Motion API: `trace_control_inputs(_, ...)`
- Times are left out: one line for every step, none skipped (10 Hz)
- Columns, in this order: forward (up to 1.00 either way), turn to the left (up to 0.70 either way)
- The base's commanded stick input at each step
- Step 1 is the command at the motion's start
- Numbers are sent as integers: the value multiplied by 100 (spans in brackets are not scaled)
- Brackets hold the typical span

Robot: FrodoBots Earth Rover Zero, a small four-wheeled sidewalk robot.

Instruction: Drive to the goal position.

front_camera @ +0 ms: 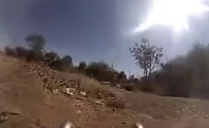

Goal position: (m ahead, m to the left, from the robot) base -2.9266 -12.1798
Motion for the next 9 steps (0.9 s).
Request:
trace_control_inputs(70,-27)
trace_control_inputs(70,-27)
trace_control_inputs(70,-27)
trace_control_inputs(70,-27)
trace_control_inputs(70,-27)
trace_control_inputs(70,-27)
trace_control_inputs(70,-27)
trace_control_inputs(0,-45)
trace_control_inputs(0,-45)
